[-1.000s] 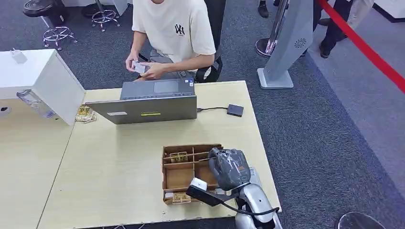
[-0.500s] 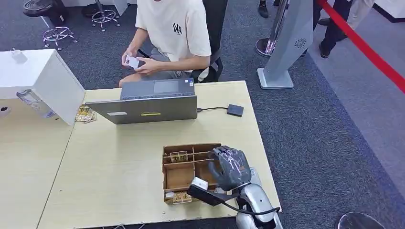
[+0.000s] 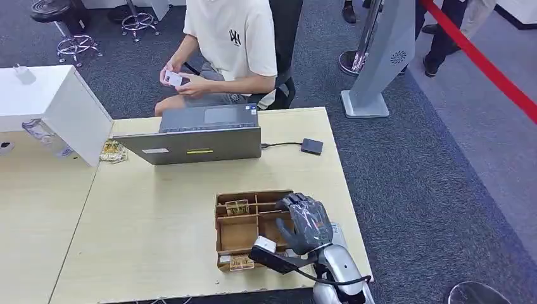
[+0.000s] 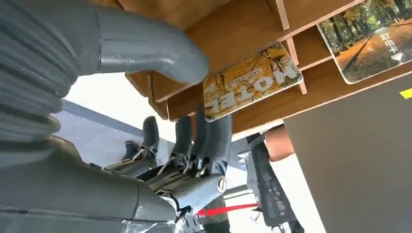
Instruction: Pass the card to the sensor for recognition and then transmit it.
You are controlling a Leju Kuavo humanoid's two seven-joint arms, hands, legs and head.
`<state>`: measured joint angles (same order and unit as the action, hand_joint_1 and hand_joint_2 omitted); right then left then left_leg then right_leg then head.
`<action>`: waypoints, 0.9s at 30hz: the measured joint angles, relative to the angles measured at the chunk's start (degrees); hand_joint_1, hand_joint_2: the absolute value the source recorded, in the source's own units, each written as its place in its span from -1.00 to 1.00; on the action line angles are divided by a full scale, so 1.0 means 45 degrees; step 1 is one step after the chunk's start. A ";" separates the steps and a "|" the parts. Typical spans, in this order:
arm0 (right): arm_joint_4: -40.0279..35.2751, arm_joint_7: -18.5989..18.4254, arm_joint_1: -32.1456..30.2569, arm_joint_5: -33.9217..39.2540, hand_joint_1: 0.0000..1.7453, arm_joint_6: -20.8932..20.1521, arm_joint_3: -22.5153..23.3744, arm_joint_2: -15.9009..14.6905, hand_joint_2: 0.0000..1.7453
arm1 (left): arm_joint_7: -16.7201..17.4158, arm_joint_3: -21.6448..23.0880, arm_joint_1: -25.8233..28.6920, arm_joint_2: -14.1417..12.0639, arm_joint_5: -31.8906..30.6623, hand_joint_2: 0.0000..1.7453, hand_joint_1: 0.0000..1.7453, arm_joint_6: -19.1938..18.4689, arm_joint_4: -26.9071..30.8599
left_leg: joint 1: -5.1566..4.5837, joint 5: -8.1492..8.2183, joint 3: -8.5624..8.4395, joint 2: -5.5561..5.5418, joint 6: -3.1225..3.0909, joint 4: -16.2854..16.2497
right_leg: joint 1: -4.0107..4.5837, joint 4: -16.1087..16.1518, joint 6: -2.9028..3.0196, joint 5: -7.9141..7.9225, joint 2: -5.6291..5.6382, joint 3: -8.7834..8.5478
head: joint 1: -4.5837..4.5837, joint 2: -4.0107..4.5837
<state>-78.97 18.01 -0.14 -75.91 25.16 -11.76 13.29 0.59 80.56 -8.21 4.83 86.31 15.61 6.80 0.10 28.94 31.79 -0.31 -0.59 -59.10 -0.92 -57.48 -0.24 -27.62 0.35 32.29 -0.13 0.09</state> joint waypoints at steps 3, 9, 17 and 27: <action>0.0000 0.0000 0.0002 0.0000 0.18 -0.0010 -0.0005 0.0000 1.00 | 0.0000 0.0000 0.0000 -0.0005 0.0000 -1.00 -1.00 0.0000 0.0000 | 0.0000 0.0000 0.0000 0.0000 0.0000 0.0000 | 0.0000 0.0000 0.0000 0.0000 0.0000 0.0000 | 0.0000 0.0000; 0.0019 0.0000 0.0003 0.0000 0.78 -0.0034 -0.0005 0.0000 1.00 | 0.0000 0.0000 0.0000 -0.0039 0.0000 -1.00 -1.00 0.0004 0.0000 | 0.0000 0.0000 0.0000 0.0000 0.0000 0.0000 | 0.0000 0.0000 0.0000 0.0000 0.0000 0.0000 | 0.0000 0.0000; 0.0102 0.0000 0.0001 0.0000 1.00 -0.0111 -0.0145 0.0009 1.00 | 0.0000 0.0000 0.0000 -0.0053 0.0000 -1.00 -1.00 0.0005 0.0000 | 0.0000 0.0000 0.0000 0.0000 0.0000 0.0000 | 0.0000 0.0000 0.0000 0.0000 0.0000 0.0000 | 0.0000 0.0000; 0.0102 0.0000 0.0002 0.0024 1.00 -0.0146 -0.0272 0.0029 1.00 | 0.0015 0.0000 0.0001 -0.0058 0.0000 -1.00 -1.00 0.0004 0.0000 | 0.0000 0.0000 0.0000 0.0000 0.0000 0.0000 | 0.0000 0.0000 0.0000 0.0000 0.0000 0.0000 | 0.0000 0.0000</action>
<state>-78.51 18.01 -0.13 -75.80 24.50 -12.98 13.42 0.66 80.56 -8.21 4.57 86.31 15.63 6.80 0.10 28.94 31.79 -0.31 -0.59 -59.10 -0.92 -57.48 -0.24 -27.62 0.35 32.29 -0.13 0.09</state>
